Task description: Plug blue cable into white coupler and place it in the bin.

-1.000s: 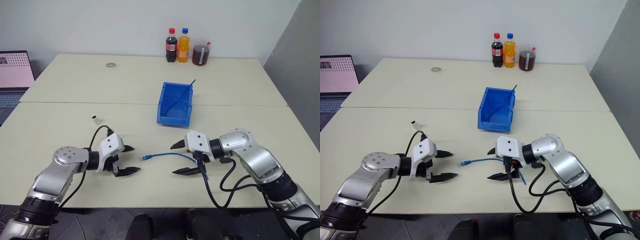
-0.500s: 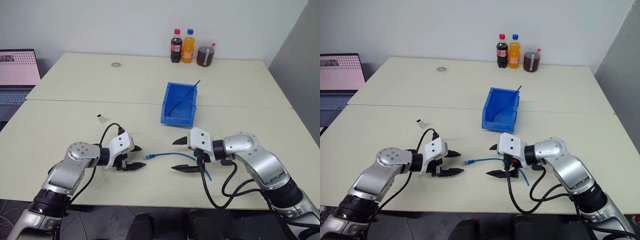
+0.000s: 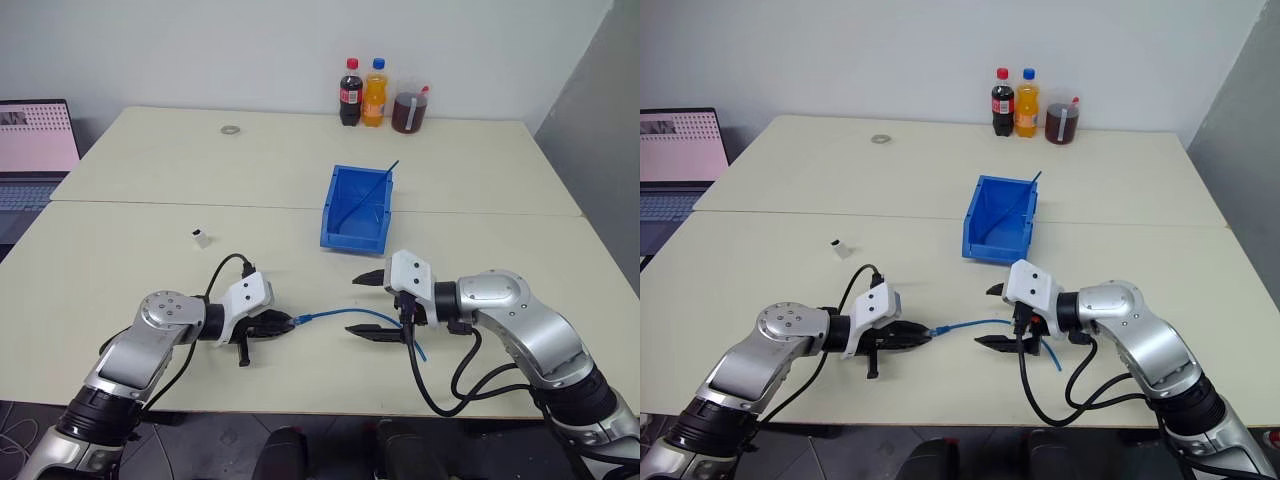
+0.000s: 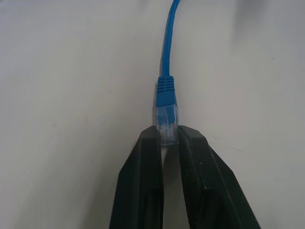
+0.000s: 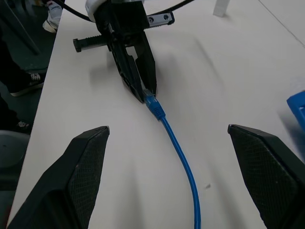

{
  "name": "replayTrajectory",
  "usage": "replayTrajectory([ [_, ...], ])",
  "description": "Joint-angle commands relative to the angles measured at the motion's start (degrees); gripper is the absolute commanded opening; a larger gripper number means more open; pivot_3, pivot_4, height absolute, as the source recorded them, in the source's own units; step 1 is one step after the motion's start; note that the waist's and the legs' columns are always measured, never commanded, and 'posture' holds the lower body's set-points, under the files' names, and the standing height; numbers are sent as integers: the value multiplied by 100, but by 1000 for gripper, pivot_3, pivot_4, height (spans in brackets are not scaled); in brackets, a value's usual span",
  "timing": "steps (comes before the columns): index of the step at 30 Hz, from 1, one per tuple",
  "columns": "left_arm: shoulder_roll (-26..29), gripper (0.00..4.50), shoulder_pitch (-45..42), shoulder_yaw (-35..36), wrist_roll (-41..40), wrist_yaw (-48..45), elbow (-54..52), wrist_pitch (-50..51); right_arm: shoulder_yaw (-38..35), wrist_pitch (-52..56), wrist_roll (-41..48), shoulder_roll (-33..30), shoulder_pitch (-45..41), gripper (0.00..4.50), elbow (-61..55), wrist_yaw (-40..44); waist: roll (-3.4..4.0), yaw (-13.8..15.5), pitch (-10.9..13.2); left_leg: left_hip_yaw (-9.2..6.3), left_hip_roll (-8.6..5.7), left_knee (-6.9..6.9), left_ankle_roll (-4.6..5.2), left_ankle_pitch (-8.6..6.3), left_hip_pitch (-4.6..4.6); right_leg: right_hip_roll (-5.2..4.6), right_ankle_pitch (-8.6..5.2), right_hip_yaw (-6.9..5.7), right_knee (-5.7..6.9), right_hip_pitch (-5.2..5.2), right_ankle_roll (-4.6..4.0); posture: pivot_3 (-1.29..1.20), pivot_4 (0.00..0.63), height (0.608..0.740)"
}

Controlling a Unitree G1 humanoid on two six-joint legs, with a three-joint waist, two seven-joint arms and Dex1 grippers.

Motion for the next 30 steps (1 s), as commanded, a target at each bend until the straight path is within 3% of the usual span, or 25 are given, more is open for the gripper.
replayTrajectory([
  [1,-42,217,138,-126,-7,-38,56,0,-323,-89,65,-75,209,4229,-369,-242,-1,3,-1,0,0,0,0,0,0,0,0,-1,0,1,0,0,150,740],
  [5,-78,217,122,61,-174,-48,54,-73,-505,-113,247,-159,559,4229,-555,-257,-1,5,-1,1,0,0,0,0,1,0,0,0,-1,2,1,0,150,740],
  [11,-241,217,-102,414,-654,-39,0,21,-1148,1101,1751,-369,1080,4229,-1207,-18,-1,3,-1,-3,4,1,0,0,-3,0,0,-2,-1,2,1,0,150,740],
  [17,-452,217,-447,588,-983,21,38,167,-1058,1253,1946,-365,1492,4229,-1289,-337,-2,0,-1,-2,-3,3,0,0,-1,8,0,-7,-1,3,2,0,150,740],
  [21,-629,217,-625,795,-1403,75,28,495,-1040,1159,1934,0,1666,4229,-1143,-748,-3,-1,-2,-1,-3,4,0,0,-4,10,0,-6,-2,3,2,0,150,740],
  [30,-807,217,-881,1204,-2662,114,-271,1753,-1541,693,2232,1584,1662,4229,-603,-1845,-6,-23,-4,-8,3,4,-1,1,-2,21,0,-5,1,3,2,0,150,740],
])
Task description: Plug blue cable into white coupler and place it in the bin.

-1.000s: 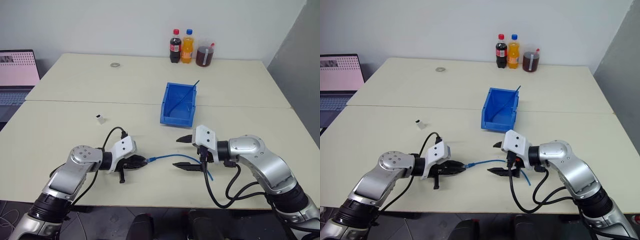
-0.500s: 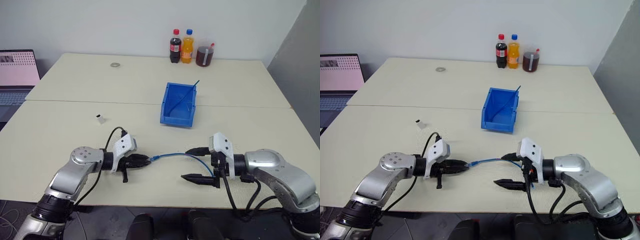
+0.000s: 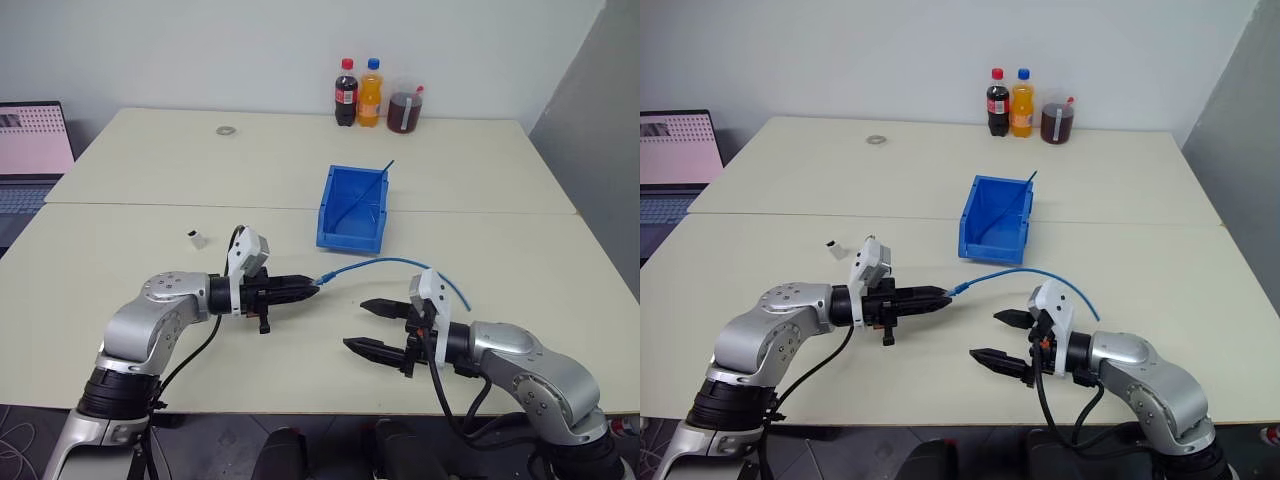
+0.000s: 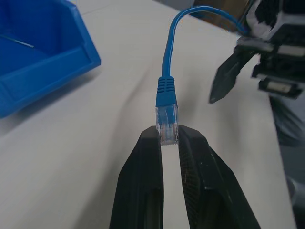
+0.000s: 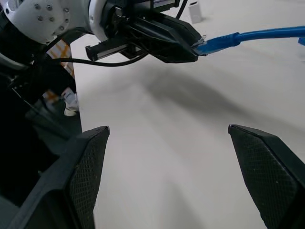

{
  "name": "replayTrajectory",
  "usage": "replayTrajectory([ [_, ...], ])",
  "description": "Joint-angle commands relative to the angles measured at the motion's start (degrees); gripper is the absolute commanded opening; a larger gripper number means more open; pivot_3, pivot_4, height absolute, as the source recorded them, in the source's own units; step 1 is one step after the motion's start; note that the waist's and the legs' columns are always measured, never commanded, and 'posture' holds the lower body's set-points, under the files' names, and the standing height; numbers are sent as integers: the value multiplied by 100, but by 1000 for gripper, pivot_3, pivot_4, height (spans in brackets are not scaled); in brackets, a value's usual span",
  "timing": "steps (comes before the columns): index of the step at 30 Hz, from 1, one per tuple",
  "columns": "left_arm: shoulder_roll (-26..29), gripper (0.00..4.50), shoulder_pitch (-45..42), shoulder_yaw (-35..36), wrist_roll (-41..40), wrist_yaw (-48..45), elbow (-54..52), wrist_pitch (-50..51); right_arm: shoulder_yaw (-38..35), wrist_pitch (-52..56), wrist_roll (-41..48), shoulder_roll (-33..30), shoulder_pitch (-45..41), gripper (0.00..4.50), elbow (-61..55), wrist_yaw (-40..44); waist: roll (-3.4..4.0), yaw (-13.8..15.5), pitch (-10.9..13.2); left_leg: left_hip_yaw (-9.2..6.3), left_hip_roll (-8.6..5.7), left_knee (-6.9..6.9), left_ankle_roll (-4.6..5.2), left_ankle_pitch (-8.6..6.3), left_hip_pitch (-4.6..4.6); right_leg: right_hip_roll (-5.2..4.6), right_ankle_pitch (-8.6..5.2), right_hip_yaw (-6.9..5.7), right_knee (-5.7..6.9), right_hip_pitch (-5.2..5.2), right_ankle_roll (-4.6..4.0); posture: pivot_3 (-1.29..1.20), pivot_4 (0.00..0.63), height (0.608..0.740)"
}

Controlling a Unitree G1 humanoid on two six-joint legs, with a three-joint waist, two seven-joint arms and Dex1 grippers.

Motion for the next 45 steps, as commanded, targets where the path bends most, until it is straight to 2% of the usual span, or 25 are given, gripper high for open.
replayTrajectory([
  [1,-28,217,-185,202,-419,12,-231,268,-230,-137,279,201,-92,4229,0,-232,0,1,0,-1,0,0,0,0,1,0,0,0,1,0,0,0,150,740],
  [8,46,217,-248,155,-619,-136,-258,325,-500,406,1163,387,-444,4229,244,-334,1,1,0,-1,-2,0,0,0,2,-8,1,7,0,0,1,0,150,740],
  [12,25,216,-239,143,-660,-168,-283,290,-454,537,1373,430,-639,4229,401,-399,1,1,0,-1,-3,-2,0,0,2,-7,1,5,0,0,0,0,150,740],
  [32,-49,215,-198,147,-778,-53,-458,318,-304,350,1425,654,-1198,4229,1065,-392,1,-1,1,0,-2,-3,0,0,0,-4,1,6,-2,-2,0,0,150,740],
  [35,-50,213,-218,147,-796,-45,-475,343,-292,331,1423,655,-1217,3796,1091,-364,1,-1,1,0,-2,-3,0,0,0,-4,1,6,-2,-2,0,0,150,740],
  [36,-53,208,-230,144,-804,-42,-480,354,-287,328,1427,657,-1229,3456,1101,-355,1,-1,1,0,-2,-3,0,0,0,-4,1,6,-2,-2,0,0,150,740],
  [45,-45,208,-251,128,-866,-27,-516,411,-228,300,1443,701,-1284,1541,1134,-329,2,-1,1,1,-2,-4,0,0,1,-4,1,7,-3,-2,0,0,150,740],
])
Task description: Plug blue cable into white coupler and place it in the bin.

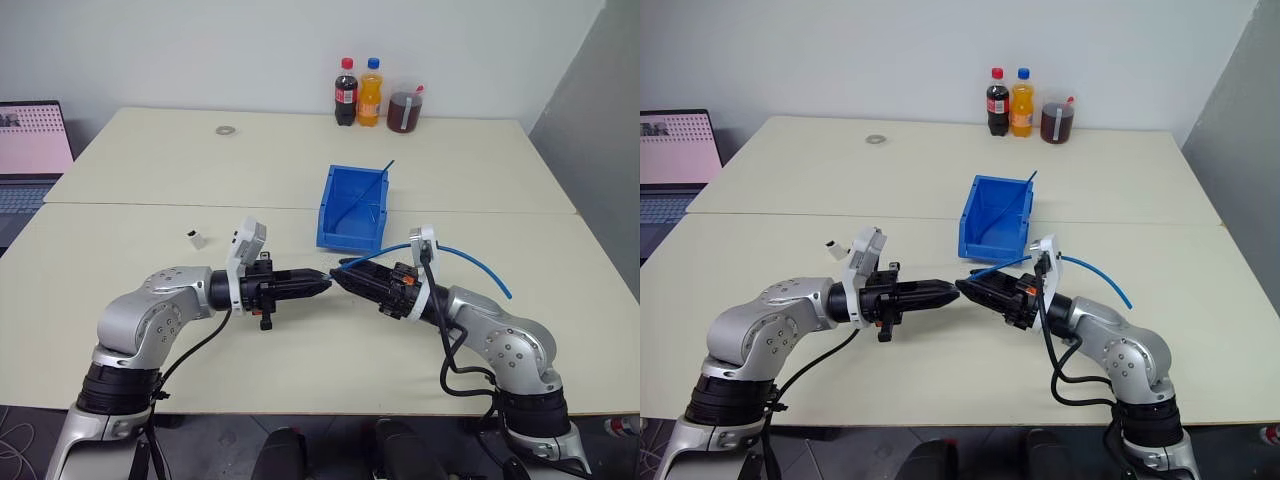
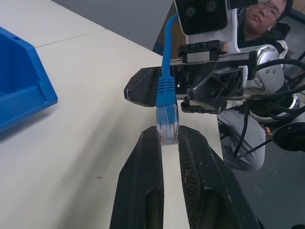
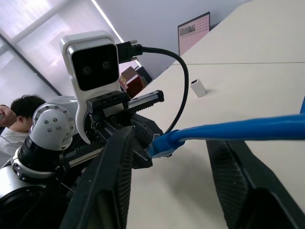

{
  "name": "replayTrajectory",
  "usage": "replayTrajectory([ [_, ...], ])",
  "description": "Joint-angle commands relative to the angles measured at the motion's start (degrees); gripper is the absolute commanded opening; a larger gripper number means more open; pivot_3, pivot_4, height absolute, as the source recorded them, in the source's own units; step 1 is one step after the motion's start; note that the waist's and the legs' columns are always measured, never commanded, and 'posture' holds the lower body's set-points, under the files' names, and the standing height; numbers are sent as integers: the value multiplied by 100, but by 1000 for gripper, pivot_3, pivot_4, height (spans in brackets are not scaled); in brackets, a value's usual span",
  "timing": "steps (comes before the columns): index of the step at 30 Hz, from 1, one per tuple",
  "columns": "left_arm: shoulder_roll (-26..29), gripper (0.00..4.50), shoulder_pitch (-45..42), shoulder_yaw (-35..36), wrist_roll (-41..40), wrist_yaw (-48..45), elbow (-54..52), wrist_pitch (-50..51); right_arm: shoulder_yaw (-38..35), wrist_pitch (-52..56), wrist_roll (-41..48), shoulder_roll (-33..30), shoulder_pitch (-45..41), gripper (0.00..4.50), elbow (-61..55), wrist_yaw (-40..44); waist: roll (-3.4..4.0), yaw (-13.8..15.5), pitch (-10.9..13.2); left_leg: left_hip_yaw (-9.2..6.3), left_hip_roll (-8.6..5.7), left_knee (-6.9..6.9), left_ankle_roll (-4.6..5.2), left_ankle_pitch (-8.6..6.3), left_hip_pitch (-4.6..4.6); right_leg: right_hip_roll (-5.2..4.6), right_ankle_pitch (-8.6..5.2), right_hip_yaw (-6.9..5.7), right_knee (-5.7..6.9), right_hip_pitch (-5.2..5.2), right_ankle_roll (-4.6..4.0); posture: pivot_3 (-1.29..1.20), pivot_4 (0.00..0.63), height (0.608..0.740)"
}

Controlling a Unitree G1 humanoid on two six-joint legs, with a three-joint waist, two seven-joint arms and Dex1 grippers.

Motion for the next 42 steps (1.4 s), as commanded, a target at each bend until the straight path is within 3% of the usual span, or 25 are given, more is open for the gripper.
replayTrajectory([
  [1,-2,208,-95,100,-148,29,-172,17,53,-94,97,44,-129,1292,-64,76,0,-1,0,0,0,0,0,0,0,0,0,-1,0,0,0,0,150,740],
  [7,-23,208,-100,100,-159,53,-168,31,74,-107,110,22,-139,206,-51,94,0,0,0,-1,0,0,0,0,0,0,0,-1,0,0,0,0,150,740],
  [18,-64,208,-93,73,-50,158,-62,-55,54,-81,152,-36,-118,162,-55,144,0,0,0,0,0,-1,0,0,0,0,0,0,-1,-1,0,0,150,740],
  [20,-58,908,-95,56,3,176,-22,-76,56,-82,153,-41,-110,162,-59,148,0,0,0,-1,0,-1,0,0,0,0,0,-1,-1,-1,0,0,150,740],
  [21,-49,961,-94,52,-1,178,-15,-50,58,-85,150,-44,-104,162,-64,147,1,0,0,0,0,-1,0,0,0,0,0,0,-1,-1,0,0,150,740],
  [35,369,3786,413,87,248,157,-450,-202,49,-243,-12,-222,-68,145,-17,252,1,-4,1,-2,2,-5,0,0,-2,0,0,3,-3,-5,0,0,150,740],
  [39,300,4496,868,410,505,833,-623,-378,49,-374,-122,-319,-67,145,40,275,3,-6,2,-1,5,-6,0,0,-1,-7,0,7,-4,-7,0,0,150,740],
  [42,23,4500,1215,587,876,1647,-790,-612,78,-460,-221,-388,-50,144,87,301,3,0,2,-3,8,-6,0,0,1,-19,0,8,-3,-6,0,0,150,740],
])
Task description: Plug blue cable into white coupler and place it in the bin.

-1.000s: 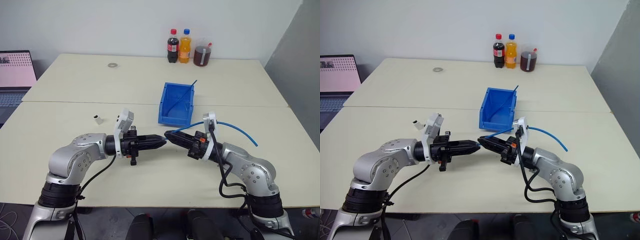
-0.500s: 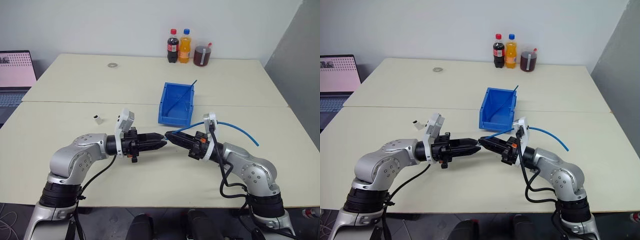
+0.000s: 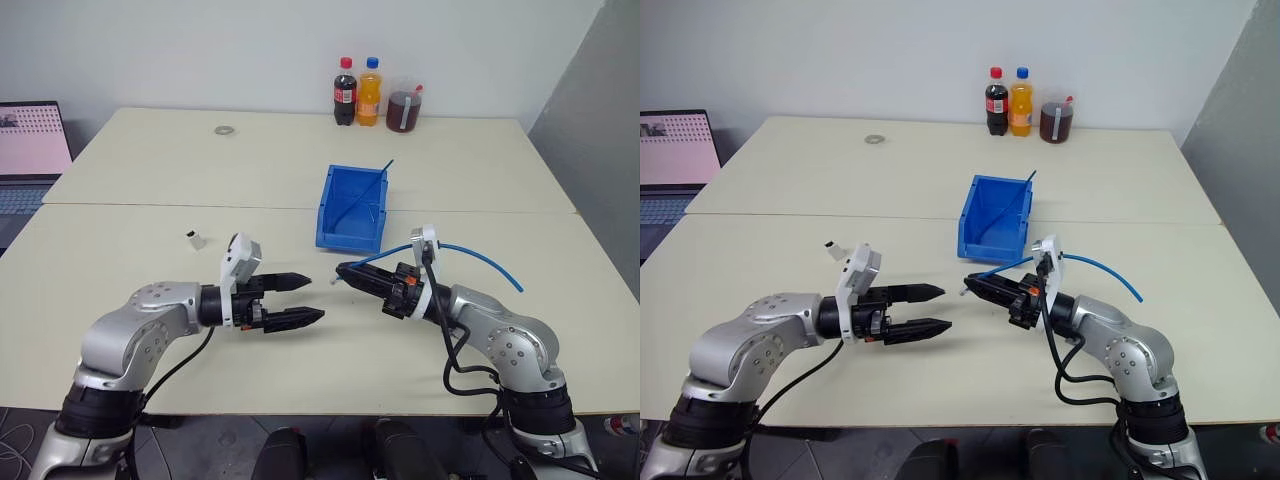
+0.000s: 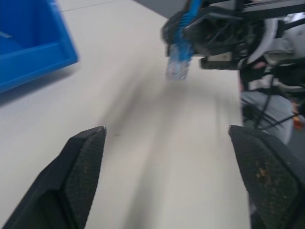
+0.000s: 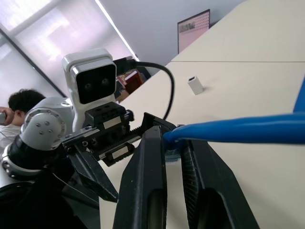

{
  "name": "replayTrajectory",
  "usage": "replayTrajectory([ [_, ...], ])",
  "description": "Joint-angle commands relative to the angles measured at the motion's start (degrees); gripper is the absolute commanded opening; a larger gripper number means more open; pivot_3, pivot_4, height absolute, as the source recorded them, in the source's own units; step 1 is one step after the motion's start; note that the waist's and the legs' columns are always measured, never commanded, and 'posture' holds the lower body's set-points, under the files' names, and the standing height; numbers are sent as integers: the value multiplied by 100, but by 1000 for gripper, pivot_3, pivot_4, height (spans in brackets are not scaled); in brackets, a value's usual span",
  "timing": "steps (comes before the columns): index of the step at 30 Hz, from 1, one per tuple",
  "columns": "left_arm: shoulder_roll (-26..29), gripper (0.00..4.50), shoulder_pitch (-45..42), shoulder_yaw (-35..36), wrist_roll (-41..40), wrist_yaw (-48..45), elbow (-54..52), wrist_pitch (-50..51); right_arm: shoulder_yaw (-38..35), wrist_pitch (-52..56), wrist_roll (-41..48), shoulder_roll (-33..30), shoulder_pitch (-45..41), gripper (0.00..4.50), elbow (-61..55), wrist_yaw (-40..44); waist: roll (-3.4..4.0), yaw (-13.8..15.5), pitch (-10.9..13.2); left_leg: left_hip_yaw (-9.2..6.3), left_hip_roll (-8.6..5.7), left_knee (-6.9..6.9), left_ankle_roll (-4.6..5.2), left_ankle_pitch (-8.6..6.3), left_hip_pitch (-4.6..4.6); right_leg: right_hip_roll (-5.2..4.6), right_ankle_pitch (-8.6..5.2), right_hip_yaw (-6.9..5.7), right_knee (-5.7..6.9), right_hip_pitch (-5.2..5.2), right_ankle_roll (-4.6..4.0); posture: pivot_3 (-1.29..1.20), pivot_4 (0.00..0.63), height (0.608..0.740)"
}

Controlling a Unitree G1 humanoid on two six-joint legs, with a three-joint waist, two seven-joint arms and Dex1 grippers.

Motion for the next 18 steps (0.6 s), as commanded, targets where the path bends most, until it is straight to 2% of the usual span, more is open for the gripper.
replayTrajectory([
  [1,-310,4500,327,309,455,1020,-387,-355,-8,-202,-77,-68,-19,144,-47,125,0,2,0,-1,1,-1,0,0,0,-1,0,0,-1,0,0,0,150,740],
  [5,-831,4500,566,403,1327,2573,-474,-531,31,-263,-167,-123,27,144,-11,170,-1,7,-1,-2,1,1,0,0,-3,-4,0,0,-1,0,1,0,150,740],
  [9,-1666,4500,503,613,2025,4350,-534,-270,58,-296,-242,-168,62,144,11,226,-2,14,-1,-4,0,2,0,0,-4,-9,3,1,-1,1,5,0,150,740],
  [13,-2317,4500,-52,738,2599,5638,-217,-46,89,-323,-280,-183,27,144,73,266,-8,18,-4,-3,-6,5,0,0,-8,-8,7,-2,-1,2,11,0,150,740],
  [18,-2775,4500,-678,966,3084,6737,340,135,109,-339,-312,-199,-31,144,119,302,-10,21,-5,-1,-11,5,0,0,-6,-4,8,-2,-2,5,12,0,150,740],
])
